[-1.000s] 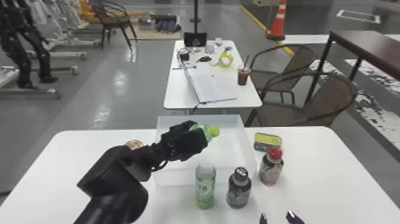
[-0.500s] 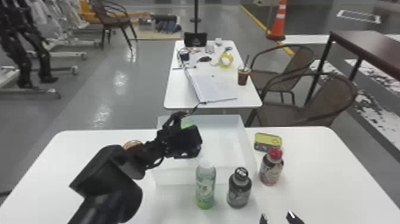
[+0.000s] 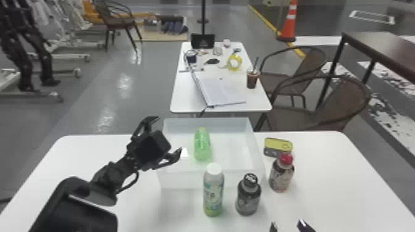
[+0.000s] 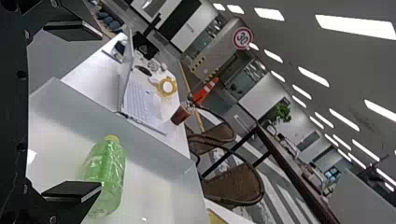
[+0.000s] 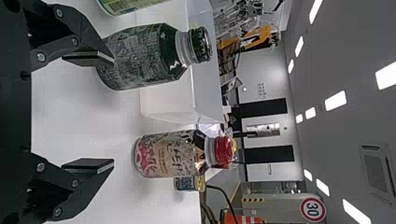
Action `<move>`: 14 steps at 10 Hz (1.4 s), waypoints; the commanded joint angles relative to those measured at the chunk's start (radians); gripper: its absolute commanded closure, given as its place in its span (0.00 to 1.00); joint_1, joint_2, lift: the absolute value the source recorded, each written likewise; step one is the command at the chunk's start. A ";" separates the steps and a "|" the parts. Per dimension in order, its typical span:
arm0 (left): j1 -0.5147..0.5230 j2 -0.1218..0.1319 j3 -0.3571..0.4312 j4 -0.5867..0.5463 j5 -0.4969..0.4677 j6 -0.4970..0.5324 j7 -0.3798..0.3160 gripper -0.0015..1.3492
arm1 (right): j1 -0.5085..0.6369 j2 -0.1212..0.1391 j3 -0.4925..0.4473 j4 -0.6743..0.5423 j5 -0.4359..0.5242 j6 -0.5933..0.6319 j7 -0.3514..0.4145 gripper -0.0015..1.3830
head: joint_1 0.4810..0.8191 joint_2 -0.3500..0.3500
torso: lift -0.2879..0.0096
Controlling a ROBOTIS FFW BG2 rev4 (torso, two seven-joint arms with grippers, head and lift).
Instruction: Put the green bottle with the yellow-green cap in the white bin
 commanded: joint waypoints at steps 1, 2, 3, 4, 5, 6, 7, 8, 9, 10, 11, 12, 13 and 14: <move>0.106 -0.070 0.147 -0.060 0.069 -0.038 0.000 0.12 | 0.004 -0.001 0.000 -0.003 -0.002 0.000 0.000 0.35 | 0.20 0.50 | 0.63; 0.161 -0.087 0.225 -0.083 0.122 -0.071 0.000 0.13 | 0.004 -0.001 0.000 -0.003 -0.002 0.000 0.000 0.35 | 0.20 0.50 | 0.63; 0.216 -0.087 0.293 -0.100 0.190 -0.097 0.002 0.13 | 0.009 -0.001 0.000 -0.005 -0.003 0.000 0.000 0.35 | 0.20 0.50 | 0.63; 0.262 -0.087 0.346 -0.105 0.270 -0.136 0.003 0.13 | 0.009 -0.001 0.000 -0.005 -0.003 0.000 0.000 0.35 | 0.20 0.50 | 0.63; 0.313 -0.087 0.374 -0.106 0.363 -0.168 0.028 0.13 | 0.009 -0.001 0.000 -0.005 -0.003 0.000 0.000 0.35 | 0.20 0.50 | 0.63; 0.373 -0.087 0.385 -0.106 0.483 -0.171 0.074 0.12 | 0.009 -0.001 0.000 -0.006 -0.002 0.000 0.000 0.35 | 0.20 0.50 | 0.63; 0.423 -0.087 0.380 -0.105 0.572 -0.170 0.126 0.13 | 0.010 -0.001 0.000 -0.006 0.000 0.000 0.000 0.35 | 0.20 0.50 | 0.63; 0.479 -0.087 0.365 -0.091 0.655 -0.182 0.176 0.13 | 0.012 -0.001 0.000 -0.008 0.000 0.000 0.000 0.35 | 0.20 0.50 | 0.63; 0.528 -0.087 0.345 -0.079 0.705 -0.202 0.219 0.13 | 0.015 -0.001 0.000 -0.009 0.000 0.000 -0.001 0.35 | 0.20 0.50 | 0.63; 0.558 -0.087 0.320 -0.067 0.742 -0.217 0.255 0.13 | 0.018 -0.001 -0.002 -0.012 0.000 0.000 -0.001 0.35 | 0.20 0.50 | 0.63; 0.571 -0.087 0.302 -0.057 0.770 -0.225 0.275 0.13 | 0.023 -0.001 -0.002 -0.014 0.000 0.000 -0.001 0.35 | 0.20 0.50 | 0.63; 0.572 -0.087 0.290 -0.053 0.781 -0.223 0.276 0.13 | 0.023 -0.001 -0.002 -0.014 -0.002 0.000 -0.001 0.35 | 0.20 0.50 | 0.63; 0.572 -0.087 0.276 -0.050 0.790 -0.217 0.279 0.13 | 0.023 -0.001 -0.002 -0.014 -0.002 0.000 -0.001 0.35 | 0.20 0.50 | 0.63; 0.572 -0.087 0.262 -0.050 0.791 -0.223 0.288 0.13 | 0.024 -0.001 -0.002 -0.015 -0.002 0.000 -0.001 0.35 | 0.20 0.50 | 0.63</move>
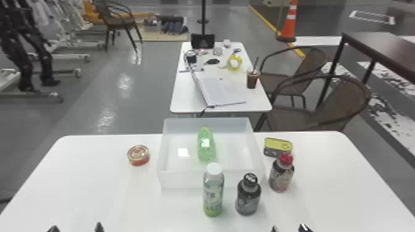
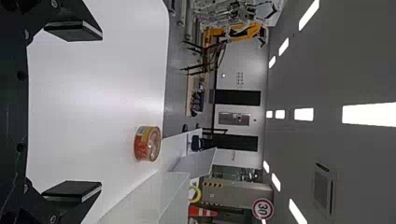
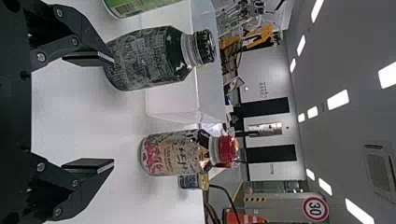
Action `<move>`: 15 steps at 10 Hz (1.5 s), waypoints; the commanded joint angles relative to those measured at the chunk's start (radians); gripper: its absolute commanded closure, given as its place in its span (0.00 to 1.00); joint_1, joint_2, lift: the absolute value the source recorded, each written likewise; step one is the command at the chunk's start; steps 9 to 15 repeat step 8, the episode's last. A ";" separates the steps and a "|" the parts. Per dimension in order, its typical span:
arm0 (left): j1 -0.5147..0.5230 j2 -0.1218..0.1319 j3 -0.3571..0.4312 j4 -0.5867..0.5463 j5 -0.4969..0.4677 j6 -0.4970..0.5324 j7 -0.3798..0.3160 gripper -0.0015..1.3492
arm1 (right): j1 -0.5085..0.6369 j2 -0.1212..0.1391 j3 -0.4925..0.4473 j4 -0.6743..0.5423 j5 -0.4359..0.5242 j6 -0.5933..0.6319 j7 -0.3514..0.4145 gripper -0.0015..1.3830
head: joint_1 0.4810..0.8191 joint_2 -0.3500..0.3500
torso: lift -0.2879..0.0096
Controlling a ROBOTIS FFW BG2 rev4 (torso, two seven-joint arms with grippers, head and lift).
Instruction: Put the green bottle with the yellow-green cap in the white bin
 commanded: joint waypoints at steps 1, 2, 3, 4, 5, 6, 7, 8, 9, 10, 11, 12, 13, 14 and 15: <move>0.000 -0.003 -0.017 0.000 0.003 -0.006 0.009 0.13 | 0.000 0.000 0.000 -0.001 0.000 0.000 0.000 0.35 | 0.20 0.50 | 0.63; 0.003 -0.003 -0.020 0.000 0.006 -0.009 0.013 0.13 | 0.002 0.000 0.000 -0.001 0.000 0.000 0.000 0.35 | 0.20 0.50 | 0.63; 0.001 -0.003 -0.021 0.000 0.006 -0.010 0.016 0.13 | 0.002 0.000 0.000 -0.002 -0.002 0.000 0.000 0.35 | 0.20 0.50 | 0.63; 0.001 -0.003 -0.023 0.000 0.006 -0.009 0.016 0.13 | 0.002 0.000 0.000 -0.002 -0.002 0.000 -0.001 0.35 | 0.20 0.50 | 0.63; 0.001 -0.003 -0.023 0.000 0.008 -0.009 0.016 0.13 | 0.002 0.000 0.000 -0.002 -0.002 0.000 -0.001 0.35 | 0.20 0.50 | 0.63; 0.000 -0.003 -0.026 0.000 0.008 -0.009 0.016 0.13 | 0.002 0.000 0.000 -0.002 -0.002 0.000 -0.001 0.35 | 0.20 0.50 | 0.63; 0.000 -0.003 -0.029 0.000 0.010 -0.004 0.016 0.13 | 0.002 0.000 0.000 -0.002 -0.002 0.000 0.000 0.35 | 0.20 0.50 | 0.63; -0.002 -0.003 -0.030 0.000 0.011 -0.002 0.016 0.13 | 0.002 0.000 0.000 -0.002 -0.002 0.000 -0.001 0.35 | 0.20 0.50 | 0.63; -0.002 -0.003 -0.030 0.000 0.011 -0.002 0.016 0.13 | 0.002 0.000 0.000 -0.002 -0.002 0.000 -0.001 0.35 | 0.20 0.50 | 0.63; -0.002 -0.003 -0.030 0.000 0.011 -0.002 0.016 0.13 | 0.002 0.000 0.000 -0.002 -0.002 0.000 -0.001 0.35 | 0.20 0.50 | 0.63; -0.002 -0.003 -0.030 0.000 0.011 -0.002 0.016 0.13 | 0.002 0.000 0.000 -0.002 -0.002 0.000 -0.001 0.35 | 0.20 0.50 | 0.63; -0.002 -0.003 -0.030 0.000 0.011 -0.002 0.016 0.13 | 0.002 0.000 0.000 -0.002 -0.002 0.000 -0.001 0.35 | 0.20 0.50 | 0.63; -0.002 -0.003 -0.030 0.000 0.011 -0.002 0.016 0.13 | 0.002 0.000 0.000 -0.002 -0.002 0.000 -0.001 0.35 | 0.20 0.50 | 0.63; -0.002 -0.003 -0.030 0.000 0.011 -0.002 0.016 0.13 | 0.002 0.000 0.000 -0.002 -0.002 0.000 -0.001 0.35 | 0.20 0.50 | 0.63; -0.002 -0.003 -0.030 0.000 0.011 -0.002 0.016 0.13 | 0.002 0.000 0.000 -0.002 -0.002 0.000 -0.001 0.35 | 0.20 0.50 | 0.63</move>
